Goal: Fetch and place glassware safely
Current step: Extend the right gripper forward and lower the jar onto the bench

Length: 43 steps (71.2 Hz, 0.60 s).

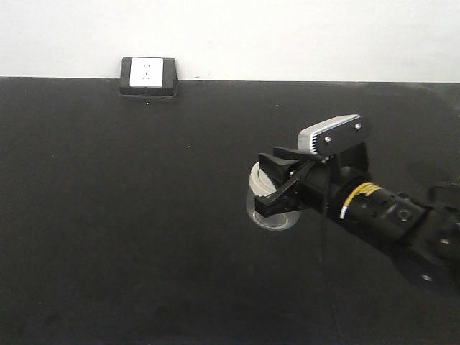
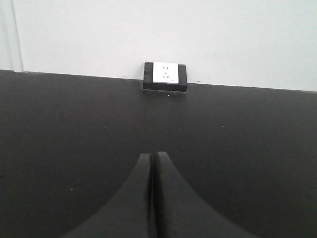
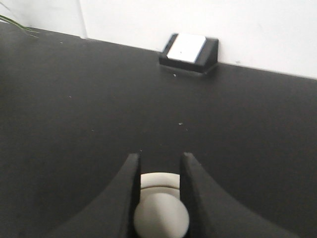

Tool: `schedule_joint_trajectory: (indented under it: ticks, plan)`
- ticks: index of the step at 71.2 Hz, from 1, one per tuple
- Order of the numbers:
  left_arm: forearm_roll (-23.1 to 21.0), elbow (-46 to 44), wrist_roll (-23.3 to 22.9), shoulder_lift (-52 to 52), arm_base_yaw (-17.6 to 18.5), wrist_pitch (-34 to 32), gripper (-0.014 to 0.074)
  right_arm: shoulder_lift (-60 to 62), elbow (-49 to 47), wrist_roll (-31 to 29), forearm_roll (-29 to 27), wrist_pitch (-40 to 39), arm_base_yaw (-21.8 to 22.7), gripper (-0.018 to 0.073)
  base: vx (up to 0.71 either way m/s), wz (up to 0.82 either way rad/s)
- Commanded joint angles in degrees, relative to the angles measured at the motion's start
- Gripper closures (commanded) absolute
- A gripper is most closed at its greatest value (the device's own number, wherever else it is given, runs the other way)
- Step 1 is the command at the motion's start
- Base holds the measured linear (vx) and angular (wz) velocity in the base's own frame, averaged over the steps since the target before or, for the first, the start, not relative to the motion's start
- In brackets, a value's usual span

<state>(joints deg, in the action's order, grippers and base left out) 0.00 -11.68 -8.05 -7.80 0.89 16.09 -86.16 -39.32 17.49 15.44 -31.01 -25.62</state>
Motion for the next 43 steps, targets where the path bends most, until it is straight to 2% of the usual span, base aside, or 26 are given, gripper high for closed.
schedule_joint_trajectory:
  ticks: [1,22,32,43]
  plan:
    - [-0.57,-1.52,-0.18,-0.63,-0.04,-4.27,0.0603,-2.93,-2.13,-3.28,-4.83,-11.34,0.27,0.0542,0.0,0.0]
    - [-0.57,-1.52,-0.18,-0.63,-0.04,-4.27,0.0603,-15.19,-2.13,-12.45,-10.79,-24.4,0.27,0.0508,0.0,0.0]
    - [-0.57,-1.52,-0.18,-0.63,-0.04,-4.27,0.0603,-18.55,-2.2,-13.71,-10.91,-27.86,0.27,0.0486,0.0,0.0]
    - [-0.57,-1.52,-0.18,-0.63,-0.04,-4.27,0.0603,-20.6,-3.12,-13.71,-10.91,-28.08,0.27,0.0465,0.0,-0.01]
